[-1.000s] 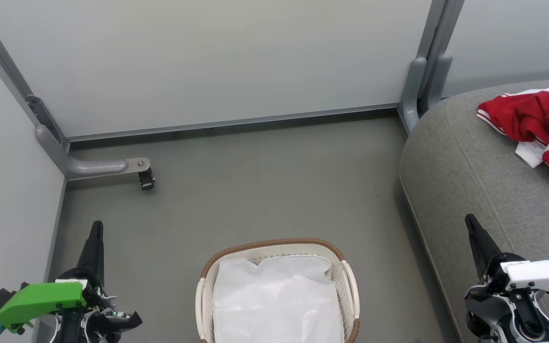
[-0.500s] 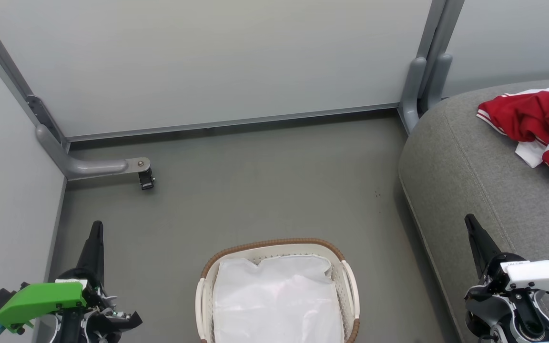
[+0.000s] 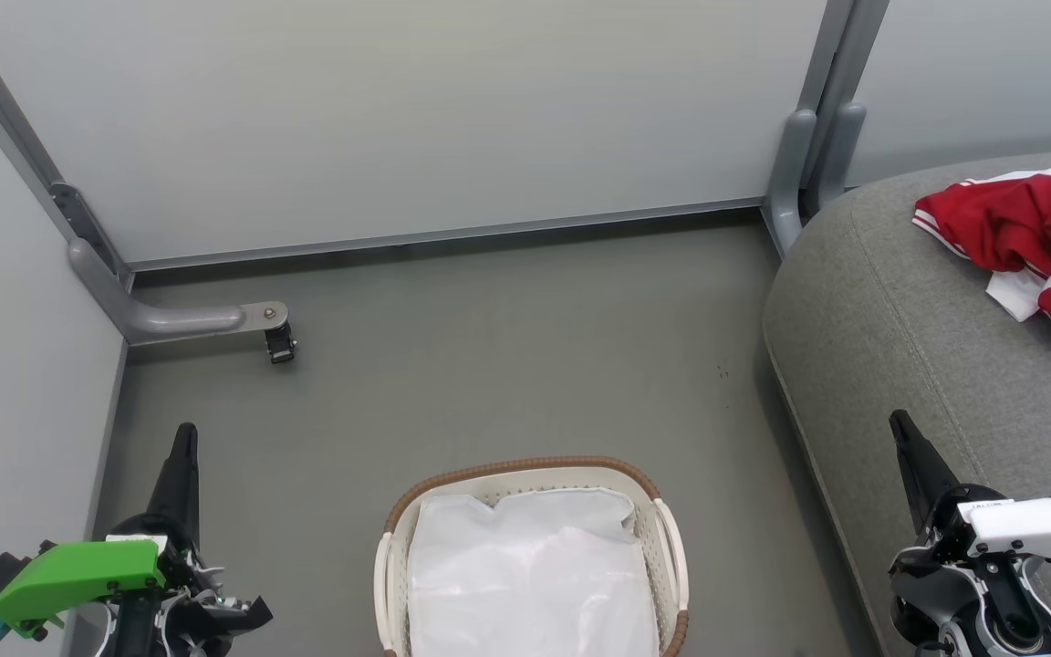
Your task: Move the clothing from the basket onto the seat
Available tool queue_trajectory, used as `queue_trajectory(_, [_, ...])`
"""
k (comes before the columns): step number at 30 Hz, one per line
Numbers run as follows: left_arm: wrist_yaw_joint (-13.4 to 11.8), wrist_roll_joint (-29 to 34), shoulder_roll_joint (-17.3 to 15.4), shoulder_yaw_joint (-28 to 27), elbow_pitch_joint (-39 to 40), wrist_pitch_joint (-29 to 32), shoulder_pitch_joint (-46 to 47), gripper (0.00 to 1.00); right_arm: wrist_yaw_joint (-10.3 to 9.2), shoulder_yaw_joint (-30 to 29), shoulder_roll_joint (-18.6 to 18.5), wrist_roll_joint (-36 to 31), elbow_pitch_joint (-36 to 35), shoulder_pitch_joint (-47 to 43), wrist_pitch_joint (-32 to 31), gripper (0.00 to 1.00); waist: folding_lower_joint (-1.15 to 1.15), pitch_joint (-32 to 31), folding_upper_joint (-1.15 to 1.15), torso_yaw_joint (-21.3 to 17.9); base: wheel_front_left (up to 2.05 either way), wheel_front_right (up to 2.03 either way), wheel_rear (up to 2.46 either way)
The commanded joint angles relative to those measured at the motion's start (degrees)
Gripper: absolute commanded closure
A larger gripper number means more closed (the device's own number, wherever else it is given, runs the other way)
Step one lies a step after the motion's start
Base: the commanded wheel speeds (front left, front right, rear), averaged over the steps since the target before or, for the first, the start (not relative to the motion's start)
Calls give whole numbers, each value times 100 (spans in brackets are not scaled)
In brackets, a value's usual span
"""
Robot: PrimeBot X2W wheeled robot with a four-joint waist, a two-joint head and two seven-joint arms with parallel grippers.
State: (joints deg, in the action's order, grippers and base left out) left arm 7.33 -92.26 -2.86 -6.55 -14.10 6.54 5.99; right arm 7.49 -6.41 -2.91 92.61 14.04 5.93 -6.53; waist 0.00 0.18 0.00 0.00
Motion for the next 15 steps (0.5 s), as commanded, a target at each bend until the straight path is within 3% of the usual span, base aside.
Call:
queue_trajectory(1, [35,-30,-2,-9,12,17,56,100,0,-15,-18,-23,-8,51,-3,100,0,0,0,0,0,0,0])
queue_trajectory(15, [35,-30,-2,-9,12,17,56,100,0,-18,-16,-27,-8,51,-7,100,0,0,0,0,0,0,0])
